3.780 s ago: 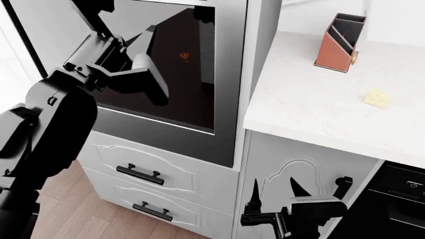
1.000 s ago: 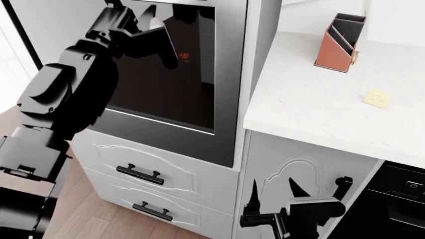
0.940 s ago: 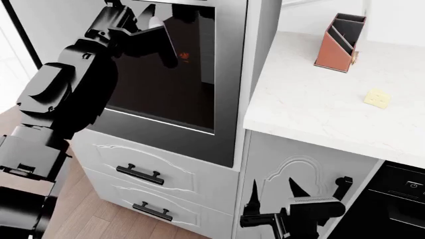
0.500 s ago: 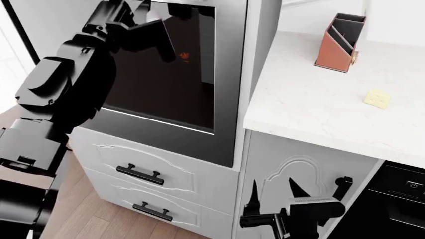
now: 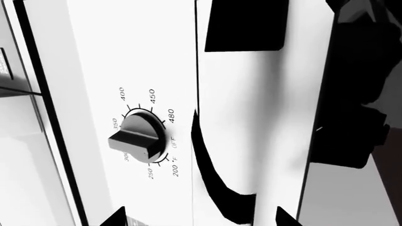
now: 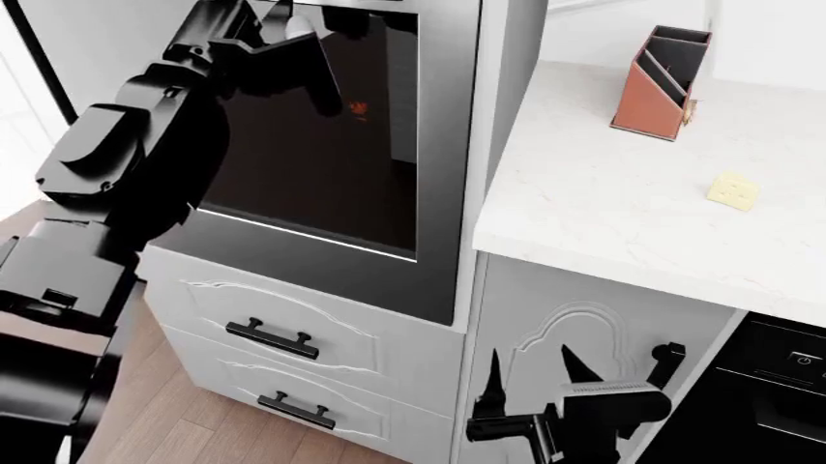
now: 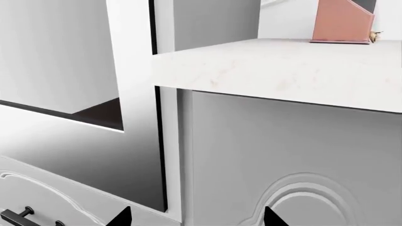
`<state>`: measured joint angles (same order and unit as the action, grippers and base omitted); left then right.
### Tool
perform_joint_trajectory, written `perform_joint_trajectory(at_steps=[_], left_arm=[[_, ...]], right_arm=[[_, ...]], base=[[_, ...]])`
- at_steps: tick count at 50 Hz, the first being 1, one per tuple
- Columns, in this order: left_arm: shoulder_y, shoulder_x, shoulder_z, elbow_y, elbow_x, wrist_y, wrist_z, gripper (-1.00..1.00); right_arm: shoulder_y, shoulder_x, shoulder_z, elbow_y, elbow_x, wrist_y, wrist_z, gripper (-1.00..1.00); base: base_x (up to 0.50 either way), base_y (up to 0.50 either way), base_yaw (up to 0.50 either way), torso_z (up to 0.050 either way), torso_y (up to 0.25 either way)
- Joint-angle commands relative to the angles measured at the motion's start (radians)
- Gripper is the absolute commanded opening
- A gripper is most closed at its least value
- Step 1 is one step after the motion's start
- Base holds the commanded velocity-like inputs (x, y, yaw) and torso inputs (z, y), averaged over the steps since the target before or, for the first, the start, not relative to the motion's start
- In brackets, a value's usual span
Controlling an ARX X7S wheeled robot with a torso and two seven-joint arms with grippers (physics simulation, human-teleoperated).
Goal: Open the oven door
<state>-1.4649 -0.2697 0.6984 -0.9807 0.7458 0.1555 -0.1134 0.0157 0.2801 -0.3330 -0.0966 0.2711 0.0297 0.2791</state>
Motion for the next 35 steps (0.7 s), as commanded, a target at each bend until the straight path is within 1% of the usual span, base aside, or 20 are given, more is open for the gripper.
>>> perform_joint_trajectory(at_steps=[1, 15, 22, 26, 31, 35], left_arm=[[-0.021, 0.014, 0.010, -0.058, 0.000, 0.013, -0.018, 1.00], [-0.042, 0.031, 0.021, -0.124, 0.002, 0.029, -0.039, 1.00], [-0.065, 0.044, 0.030, -0.188, 0.003, 0.050, -0.066, 1.00], [-0.063, 0.041, 0.029, -0.172, 0.002, 0.041, -0.061, 1.00], [-0.083, 0.052, 0.037, -0.222, 0.002, 0.061, -0.082, 1.00], [-0.085, 0.053, 0.039, -0.223, 0.001, 0.060, -0.080, 1.00]], right_arm=[[0.002, 0.003, -0.003, 0.002, 0.003, -0.003, 0.003, 1.00], [0.000, 0.007, -0.006, -0.003, 0.007, -0.003, 0.008, 1.00], [0.001, 0.008, -0.007, -0.001, 0.009, -0.006, 0.010, 1.00], [0.002, 0.009, -0.007, 0.001, 0.010, -0.006, 0.011, 1.00], [0.002, 0.011, -0.008, -0.001, 0.012, -0.005, 0.013, 1.00], [0.002, 0.012, -0.008, 0.000, 0.013, -0.007, 0.014, 1.00]], base=[[0.00, 0.00, 0.00, 0.000, 0.000], [0.00, 0.00, 0.00, 0.000, 0.000], [0.00, 0.00, 0.00, 0.000, 0.000], [0.00, 0.00, 0.00, 0.000, 0.000], [0.00, 0.00, 0.00, 0.000, 0.000], [0.00, 0.00, 0.00, 0.000, 0.000]])
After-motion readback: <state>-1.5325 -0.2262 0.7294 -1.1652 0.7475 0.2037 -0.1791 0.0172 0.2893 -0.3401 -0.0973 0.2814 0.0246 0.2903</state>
